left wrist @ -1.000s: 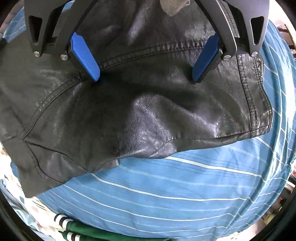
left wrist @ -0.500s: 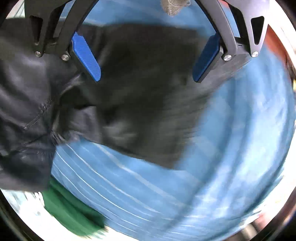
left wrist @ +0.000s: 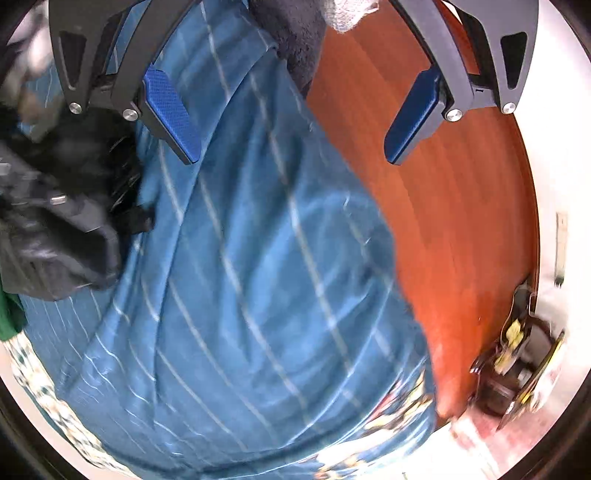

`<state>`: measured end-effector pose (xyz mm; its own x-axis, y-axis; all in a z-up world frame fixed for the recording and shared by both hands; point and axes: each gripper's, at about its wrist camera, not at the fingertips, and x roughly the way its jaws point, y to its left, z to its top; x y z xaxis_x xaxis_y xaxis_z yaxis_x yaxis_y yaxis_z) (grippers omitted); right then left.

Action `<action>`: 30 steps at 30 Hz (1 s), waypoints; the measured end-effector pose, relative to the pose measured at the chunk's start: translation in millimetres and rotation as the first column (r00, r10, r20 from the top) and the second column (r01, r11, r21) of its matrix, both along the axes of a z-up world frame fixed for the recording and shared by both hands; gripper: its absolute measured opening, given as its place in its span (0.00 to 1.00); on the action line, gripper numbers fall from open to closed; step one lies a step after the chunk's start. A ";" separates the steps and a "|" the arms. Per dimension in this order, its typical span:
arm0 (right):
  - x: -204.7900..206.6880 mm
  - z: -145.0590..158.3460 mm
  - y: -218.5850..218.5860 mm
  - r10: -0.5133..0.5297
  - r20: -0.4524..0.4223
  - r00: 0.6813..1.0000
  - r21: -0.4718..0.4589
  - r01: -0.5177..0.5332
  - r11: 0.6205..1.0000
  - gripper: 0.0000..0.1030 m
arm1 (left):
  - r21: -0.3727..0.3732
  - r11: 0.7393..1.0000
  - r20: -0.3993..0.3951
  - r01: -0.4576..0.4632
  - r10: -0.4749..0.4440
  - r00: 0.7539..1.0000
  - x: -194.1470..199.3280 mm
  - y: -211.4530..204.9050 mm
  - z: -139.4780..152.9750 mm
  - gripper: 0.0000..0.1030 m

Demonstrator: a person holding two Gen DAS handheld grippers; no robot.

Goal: Fold large clothes

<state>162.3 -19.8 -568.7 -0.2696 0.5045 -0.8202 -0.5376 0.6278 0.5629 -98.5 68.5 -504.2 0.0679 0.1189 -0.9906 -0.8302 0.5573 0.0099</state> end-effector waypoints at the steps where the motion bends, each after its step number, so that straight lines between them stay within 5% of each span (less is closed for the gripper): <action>1: -0.9 10.1 -6.8 0.019 0.001 1.000 0.024 -0.019 1.000 0.48 | -0.010 1.000 0.005 -0.010 0.011 1.000 -4.1 -0.7 -2.0 0.98; 4: 5.7 38.4 -46.7 0.043 -0.089 0.995 0.175 -0.027 0.984 0.84 | -0.036 0.999 0.018 -0.021 0.021 1.000 -12.5 -3.2 -0.5 0.98; 9: 57.5 58.8 -126.9 -0.173 -0.126 0.977 0.123 0.189 0.974 0.83 | -0.047 0.999 0.070 -0.009 0.012 0.997 -3.0 -18.1 10.9 0.98; 10: 76.4 52.3 -140.3 -0.222 -0.098 0.970 0.072 0.230 0.971 0.80 | -0.043 0.999 0.082 -0.003 0.006 0.997 1.9 -22.5 13.5 0.98; 13: 112.5 14.0 -131.8 -0.248 -0.103 0.963 -0.054 0.243 0.968 0.24 | -0.017 1.000 0.118 0.020 -0.018 0.993 17.8 -29.2 19.6 0.98; 14: 119.3 -3.4 -119.3 -0.237 -0.116 0.965 -0.093 0.227 0.969 0.19 | -0.013 1.000 0.129 0.028 -0.026 0.991 22.0 -30.7 20.8 0.98; 18: 123.9 -65.8 -53.9 -0.135 -0.098 0.986 -0.281 0.102 0.954 0.19 | 0.003 0.999 0.160 0.054 -0.053 0.986 36.5 -35.4 19.9 0.98; 21: 131.2 -81.9 -32.3 -0.115 -0.097 0.989 -0.333 0.077 0.940 0.18 | 0.003 0.998 0.161 0.066 -0.066 0.985 42.8 -38.6 16.5 0.98; 25: 139.9 -56.8 -45.5 -0.122 -0.152 0.981 -0.332 0.065 0.941 0.19 | -0.013 0.998 0.154 0.064 -0.062 0.986 47.0 -41.1 14.2 0.98; 30: 145.3 -7.2 -70.0 -0.188 -0.113 0.976 -0.190 0.164 0.968 0.20 | 0.016 0.997 0.144 0.075 -0.076 0.987 50.3 -46.1 13.9 0.98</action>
